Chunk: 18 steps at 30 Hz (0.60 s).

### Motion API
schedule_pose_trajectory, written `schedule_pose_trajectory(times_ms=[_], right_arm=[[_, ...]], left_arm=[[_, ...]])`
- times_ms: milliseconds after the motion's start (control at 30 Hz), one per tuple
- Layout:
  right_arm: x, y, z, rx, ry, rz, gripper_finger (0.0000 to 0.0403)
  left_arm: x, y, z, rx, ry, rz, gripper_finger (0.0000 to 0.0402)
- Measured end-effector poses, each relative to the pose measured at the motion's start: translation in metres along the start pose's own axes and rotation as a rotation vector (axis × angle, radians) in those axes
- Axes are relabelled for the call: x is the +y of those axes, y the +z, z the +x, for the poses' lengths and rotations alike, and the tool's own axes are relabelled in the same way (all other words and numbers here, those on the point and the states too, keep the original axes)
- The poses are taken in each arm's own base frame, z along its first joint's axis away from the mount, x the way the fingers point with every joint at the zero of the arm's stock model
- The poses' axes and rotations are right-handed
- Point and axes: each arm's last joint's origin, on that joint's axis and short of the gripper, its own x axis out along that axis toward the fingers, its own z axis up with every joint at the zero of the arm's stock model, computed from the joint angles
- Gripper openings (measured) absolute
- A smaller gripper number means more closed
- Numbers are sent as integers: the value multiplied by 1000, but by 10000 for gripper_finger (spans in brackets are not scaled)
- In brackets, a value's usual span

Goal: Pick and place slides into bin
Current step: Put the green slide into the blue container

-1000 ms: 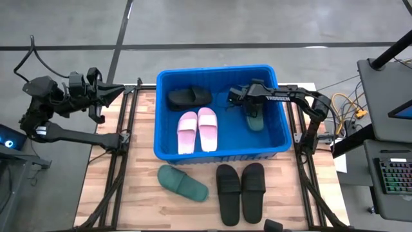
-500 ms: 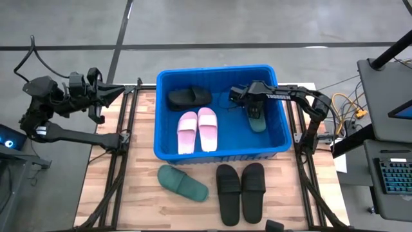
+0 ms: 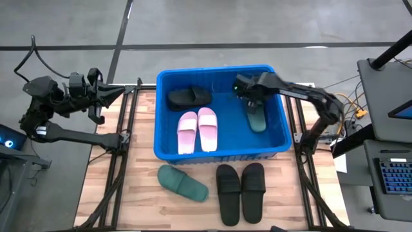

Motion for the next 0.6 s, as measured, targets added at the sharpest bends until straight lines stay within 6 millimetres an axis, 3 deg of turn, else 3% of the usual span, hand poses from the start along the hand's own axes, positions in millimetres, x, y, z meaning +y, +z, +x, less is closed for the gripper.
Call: schedule_pose_trajectory(times_ms=[200,400,500,600], right_arm=[[-26,-17,-82,-419,101,307,236],[-36,-50,-172,-1034,430,473,225],[-30,-66,-203,-1218,521,474,224],[-21,-79,-221,-1291,542,465,224]], left_arm=[[0,0,1,5,-9,1,13],[-1,-1,5,15,-9,6,13],[-2,-1,5,16,-21,7,13],[-3,-2,5,20,-51,7,13]])
